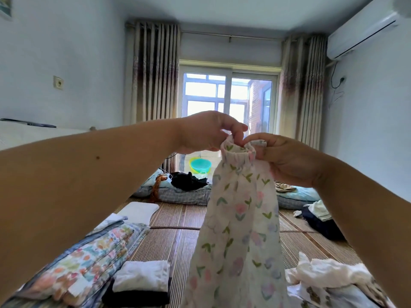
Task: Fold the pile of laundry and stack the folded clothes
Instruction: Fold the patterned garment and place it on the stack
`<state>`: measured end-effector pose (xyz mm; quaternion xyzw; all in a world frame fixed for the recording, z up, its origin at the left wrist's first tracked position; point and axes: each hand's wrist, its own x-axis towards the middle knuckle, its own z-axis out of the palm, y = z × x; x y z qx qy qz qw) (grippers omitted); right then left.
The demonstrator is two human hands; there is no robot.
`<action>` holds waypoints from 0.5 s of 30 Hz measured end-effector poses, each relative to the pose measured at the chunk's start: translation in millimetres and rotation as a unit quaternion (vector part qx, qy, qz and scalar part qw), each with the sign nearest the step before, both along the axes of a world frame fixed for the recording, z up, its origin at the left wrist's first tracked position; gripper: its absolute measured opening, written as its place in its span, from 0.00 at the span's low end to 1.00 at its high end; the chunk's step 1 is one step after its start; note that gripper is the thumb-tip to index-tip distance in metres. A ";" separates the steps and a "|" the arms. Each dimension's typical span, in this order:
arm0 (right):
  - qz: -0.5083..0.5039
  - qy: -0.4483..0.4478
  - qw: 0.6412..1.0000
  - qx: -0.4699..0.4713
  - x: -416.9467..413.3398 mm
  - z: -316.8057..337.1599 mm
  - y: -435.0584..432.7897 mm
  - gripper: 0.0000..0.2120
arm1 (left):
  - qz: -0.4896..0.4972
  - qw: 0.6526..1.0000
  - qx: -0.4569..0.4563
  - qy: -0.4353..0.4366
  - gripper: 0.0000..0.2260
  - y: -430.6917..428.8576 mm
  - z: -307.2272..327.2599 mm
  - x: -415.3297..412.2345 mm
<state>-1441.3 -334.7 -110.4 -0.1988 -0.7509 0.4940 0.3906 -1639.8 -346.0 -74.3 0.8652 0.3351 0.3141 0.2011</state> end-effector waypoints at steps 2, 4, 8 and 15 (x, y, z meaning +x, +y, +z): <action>0.019 0.026 0.999 -0.019 -0.7 -4.3 -0.8 0.07 | 0.018 1.000 0.019 0.001 0.15 3.7 -1.7 0.8; 0.007 0.020 1.000 -0.015 -1.8 -8.3 0.2 0.07 | 0.030 0.998 0.051 0.036 0.17 5.7 -3.7 -0.6; -0.099 0.027 0.995 0.018 -0.3 -10.7 7.9 0.11 | 0.112 0.969 0.068 0.211 0.16 1.8 -5.4 -4.2; -0.227 -0.066 0.966 0.110 7.3 -16.8 1.2 0.16 | 0.176 0.960 -0.021 0.214 0.15 -9.3 -16.8 0.0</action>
